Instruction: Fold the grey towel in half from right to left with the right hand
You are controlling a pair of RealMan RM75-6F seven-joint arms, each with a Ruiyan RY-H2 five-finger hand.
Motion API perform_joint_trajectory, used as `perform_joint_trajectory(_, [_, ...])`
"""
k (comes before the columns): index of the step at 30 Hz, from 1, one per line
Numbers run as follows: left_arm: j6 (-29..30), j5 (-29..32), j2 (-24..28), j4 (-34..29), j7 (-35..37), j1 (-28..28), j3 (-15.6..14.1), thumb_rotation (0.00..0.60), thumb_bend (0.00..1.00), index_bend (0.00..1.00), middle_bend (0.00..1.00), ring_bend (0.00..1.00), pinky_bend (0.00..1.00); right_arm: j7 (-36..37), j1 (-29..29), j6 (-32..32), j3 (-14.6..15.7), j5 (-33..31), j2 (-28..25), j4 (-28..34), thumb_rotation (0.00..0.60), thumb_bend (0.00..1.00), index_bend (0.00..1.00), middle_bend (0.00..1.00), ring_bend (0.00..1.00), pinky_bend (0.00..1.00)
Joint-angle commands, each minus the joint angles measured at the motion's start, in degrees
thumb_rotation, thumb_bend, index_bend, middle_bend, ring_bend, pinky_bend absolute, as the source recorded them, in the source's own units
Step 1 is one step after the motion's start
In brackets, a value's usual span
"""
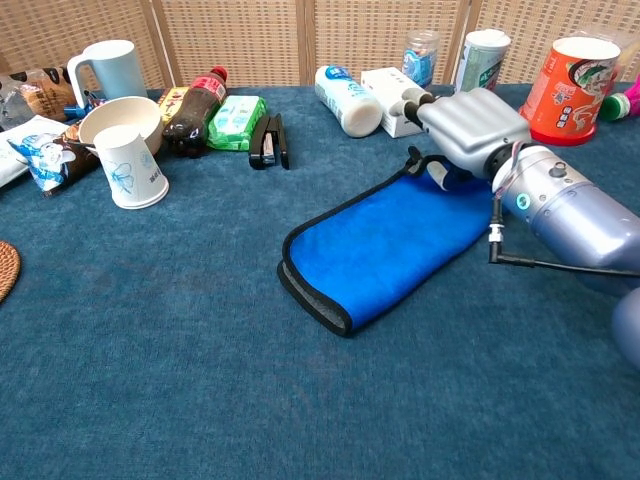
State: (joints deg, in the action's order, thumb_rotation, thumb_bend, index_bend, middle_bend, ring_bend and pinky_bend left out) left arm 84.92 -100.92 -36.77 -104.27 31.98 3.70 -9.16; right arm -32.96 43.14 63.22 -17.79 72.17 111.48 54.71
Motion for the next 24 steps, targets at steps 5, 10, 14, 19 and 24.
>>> perform_joint_trajectory(5, [0.0, 0.0, 0.0, 0.1, 0.3, 0.1, 0.0, 0.600, 0.31, 0.05, 0.00, 0.00, 0.05, -1.6, 0.5, 1.2, -1.2, -1.4, -0.2, 0.2, 0.600, 0.47, 0.06, 0.05, 0.22, 0.39])
perform_joint_trajectory(10, [0.1, -0.3, 0.0, 0.1, 0.0, 0.0, -0.1, 0.600, 0.31, 0.05, 0.00, 0.00, 0.05, -2.3, 1.1, 2.8, -2.7, -2.4, 0.0, -0.8, 0.600, 0.50, 0.06, 0.05, 0.22, 0.40])
perform_joint_trajectory(14, [0.1, -0.4, 0.0, 0.0, 0.0, 0.0, -0.1, 0.600, 0.31, 0.05, 0.00, 0.00, 0.06, -3.4, 1.4, 3.2, -3.5, -3.7, 0.1, -2.0, 0.600, 0.43, 0.01, 0.03, 0.22, 0.40])
perform_joint_trajectory(19, [0.1, -0.3, 0.0, 0.1, 0.1, 0.0, -0.1, 0.600, 0.31, 0.05, 0.00, 0.00, 0.06, -3.1, 1.2, 3.5, -4.1, -5.1, 0.1, -2.3, 0.600, 0.29, 0.00, 0.03, 0.22, 0.40])
perform_joint_trajectory(24, [0.0, -0.3, 0.0, 0.1, 0.2, 0.1, -0.1, 0.600, 0.31, 0.05, 0.00, 0.00, 0.05, -0.7, 0.3, 3.5, -2.8, -4.2, -1.6, 0.3, 0.600, 0.10, 0.00, 0.02, 0.22, 0.40])
